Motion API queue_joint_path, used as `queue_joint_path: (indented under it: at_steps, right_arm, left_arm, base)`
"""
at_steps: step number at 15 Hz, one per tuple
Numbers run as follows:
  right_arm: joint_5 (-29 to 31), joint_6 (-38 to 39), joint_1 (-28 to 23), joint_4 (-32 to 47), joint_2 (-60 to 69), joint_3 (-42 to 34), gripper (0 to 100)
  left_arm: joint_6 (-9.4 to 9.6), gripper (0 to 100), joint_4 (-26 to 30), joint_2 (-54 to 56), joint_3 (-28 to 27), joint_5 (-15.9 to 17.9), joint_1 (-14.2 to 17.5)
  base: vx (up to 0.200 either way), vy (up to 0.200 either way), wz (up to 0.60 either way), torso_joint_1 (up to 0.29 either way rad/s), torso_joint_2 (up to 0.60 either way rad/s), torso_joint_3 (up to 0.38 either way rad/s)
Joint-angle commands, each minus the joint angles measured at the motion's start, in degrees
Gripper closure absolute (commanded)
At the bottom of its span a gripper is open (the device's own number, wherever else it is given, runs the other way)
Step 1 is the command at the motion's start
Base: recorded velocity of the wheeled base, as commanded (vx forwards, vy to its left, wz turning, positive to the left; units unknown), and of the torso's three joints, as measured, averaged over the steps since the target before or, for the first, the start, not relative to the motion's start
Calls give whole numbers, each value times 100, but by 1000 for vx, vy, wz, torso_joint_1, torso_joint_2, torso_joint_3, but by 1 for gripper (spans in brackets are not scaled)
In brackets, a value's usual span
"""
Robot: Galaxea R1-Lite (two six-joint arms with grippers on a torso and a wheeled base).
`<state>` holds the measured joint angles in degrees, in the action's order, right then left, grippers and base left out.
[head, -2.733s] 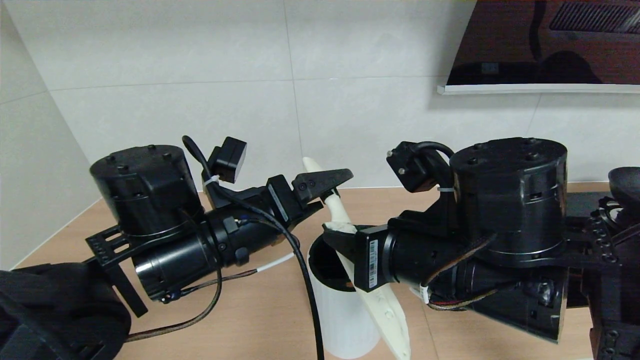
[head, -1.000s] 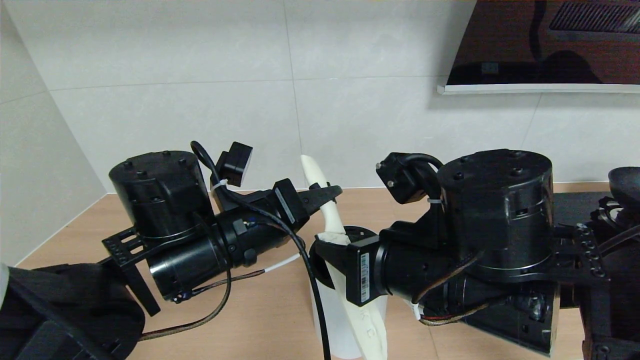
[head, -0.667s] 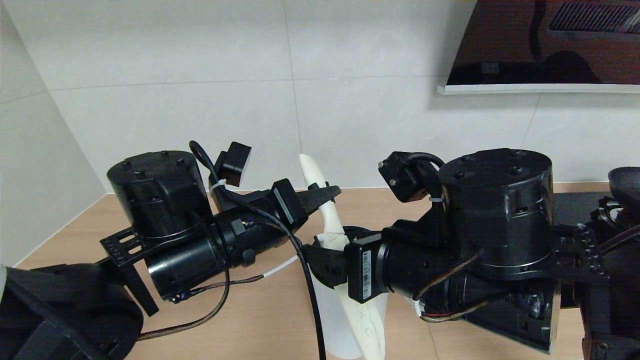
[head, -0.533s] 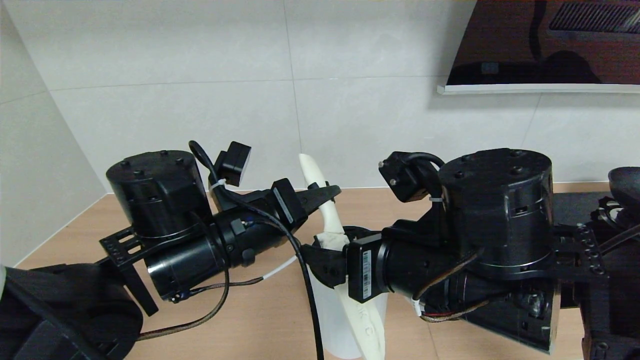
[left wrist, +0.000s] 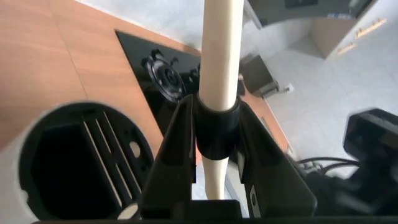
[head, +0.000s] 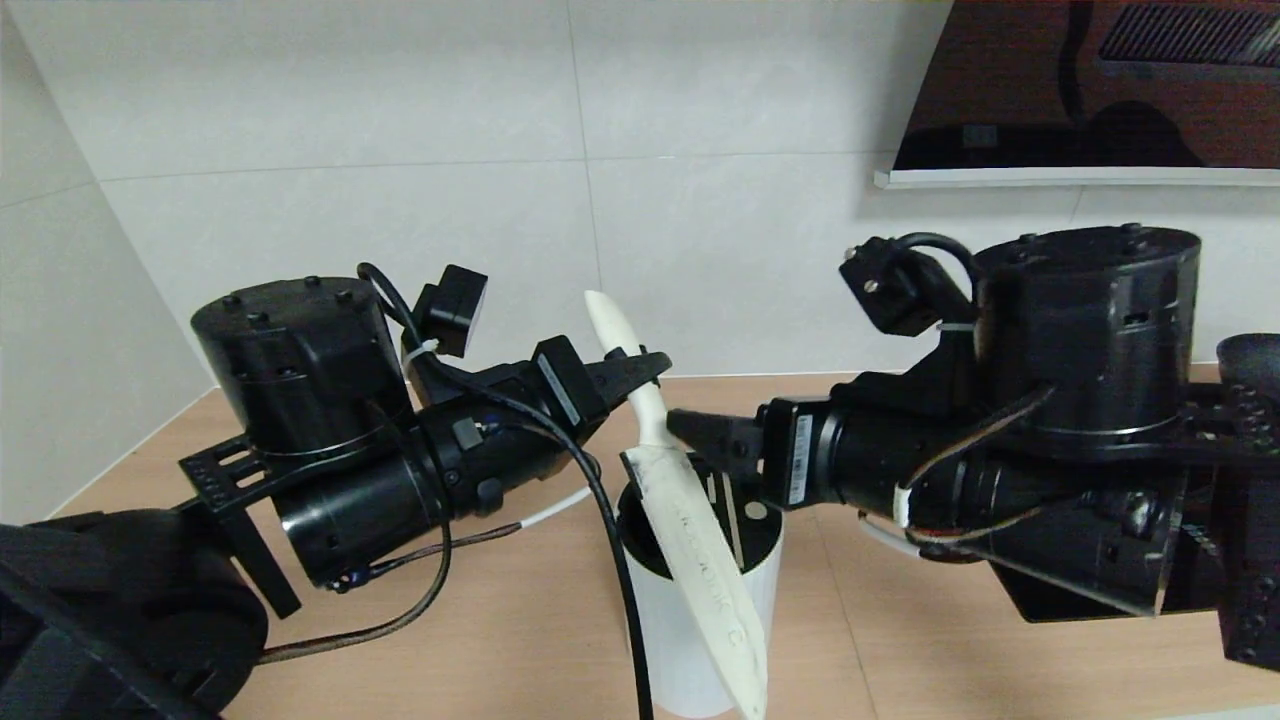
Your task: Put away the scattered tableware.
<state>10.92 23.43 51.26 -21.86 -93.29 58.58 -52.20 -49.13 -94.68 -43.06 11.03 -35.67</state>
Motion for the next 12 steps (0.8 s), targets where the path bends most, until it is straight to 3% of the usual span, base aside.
queue_joint_path:
  at_steps: [1,3,4,6,8,9,10,12]
  right_arm:
    - [-64,-5,-705,6,259,5,0]
    - [-222,-5,-1092,6,294,22,0]
    - [-328,-5,-1250,6,312,14,0]
    - [-336,-5,-1303,6,250,-4,0]
    - [-328,4,-1329,6,171,-4,0]
    - [-328,4,-1329,6,171,-4,0]
    - [-328,4,-1391,6,119,-4,0]
    - [-310,4,-1435,-3,110,-22,0]
  left_arm:
    - [-1,100,967,486,-546,-128,122]
    - [17,100,1810,609,-1056,-629,130]
    - [78,100,2083,556,-1328,-1059,130]
    - [316,100,2215,486,-1539,-1587,122]
    - [711,100,2513,468,-1803,-2281,25]
    - [711,100,2513,468,-1803,-2281,25]
    - [1186,100,2812,363,-2137,-3010,-116]
    - [2030,100,2786,99,-2339,-4118,-494]
  base:
    - [0,0,0,0,0,0]
    - [0,0,0,0,0,0]
    - [0,0,0,0,0,0]
    - [0,0,0,0,0,0]
    - [0,0,0,0,0,0]
    - [0,0,0,0,0,0]
    - [0,0,0,0,0,0]
    - [0,0,0,0,0,0]
